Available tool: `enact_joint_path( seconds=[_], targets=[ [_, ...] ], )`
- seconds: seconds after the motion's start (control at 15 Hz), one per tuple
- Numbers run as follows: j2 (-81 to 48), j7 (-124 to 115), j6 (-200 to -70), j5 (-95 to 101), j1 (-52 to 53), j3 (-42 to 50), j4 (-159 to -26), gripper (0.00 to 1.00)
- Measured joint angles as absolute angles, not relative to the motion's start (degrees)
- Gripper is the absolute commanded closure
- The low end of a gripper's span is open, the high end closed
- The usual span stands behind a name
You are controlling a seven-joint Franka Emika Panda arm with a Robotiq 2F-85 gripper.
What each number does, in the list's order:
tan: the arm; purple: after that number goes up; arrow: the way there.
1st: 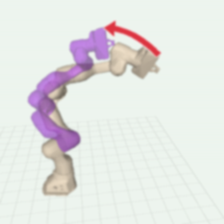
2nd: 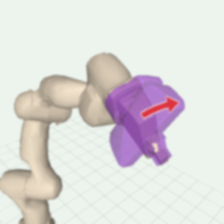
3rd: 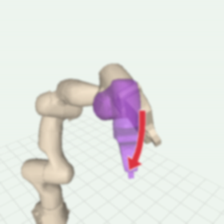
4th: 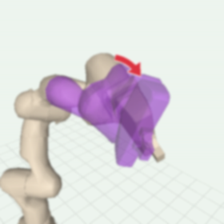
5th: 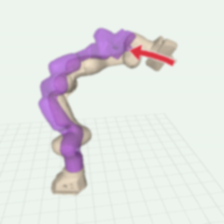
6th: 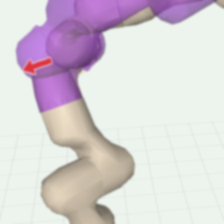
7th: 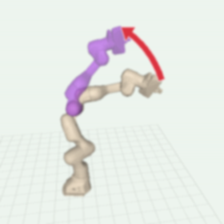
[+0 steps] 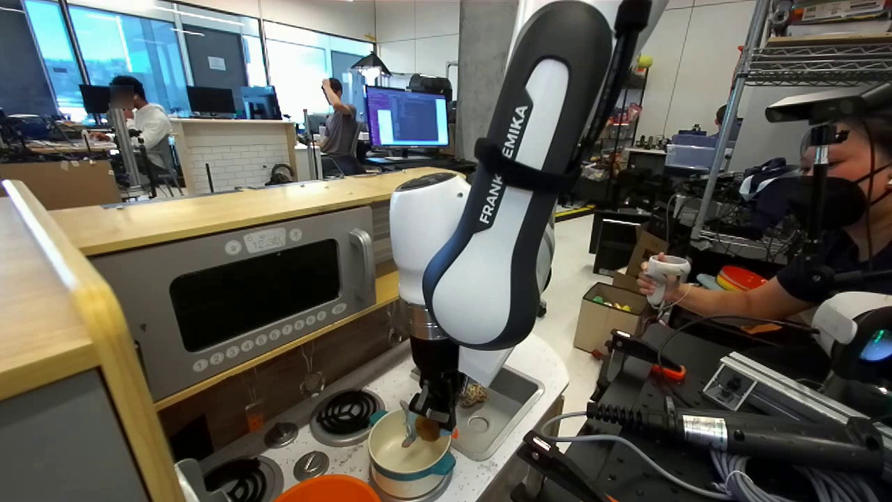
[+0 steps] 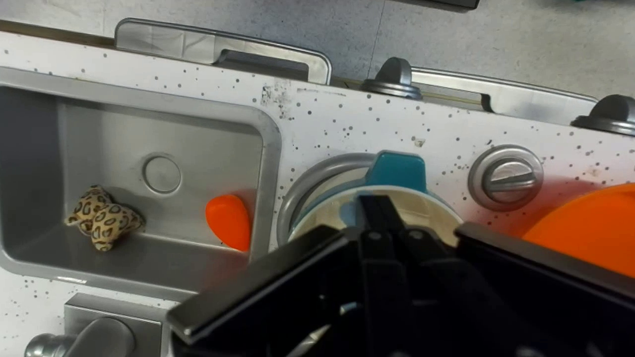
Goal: Pick the blue and brown object in the sink and put it in the pot on the stove
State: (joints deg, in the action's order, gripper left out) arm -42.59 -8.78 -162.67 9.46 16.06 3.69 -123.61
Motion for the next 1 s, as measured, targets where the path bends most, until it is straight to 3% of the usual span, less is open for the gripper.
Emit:
enact_joint_path(
  seconds=[0.07, 0.27, 0.8, 1.0],
  targets=[
    [-43.5, -8.9, -162.4, 9.5, 16.1, 3.7, -122.4, 0.74],
    [-45.8, -9.1, -161.2, 9.5, 16.5, 3.7, -119.5, 0.6],
    [-46.3, -9.1, -161.6, 9.5, 17.0, 3.8, -118.2, 0.01],
    [-43.3, -9.1, -164.7, 9.5, 16.3, 5.2, -122.2, 0.0]
  ],
)
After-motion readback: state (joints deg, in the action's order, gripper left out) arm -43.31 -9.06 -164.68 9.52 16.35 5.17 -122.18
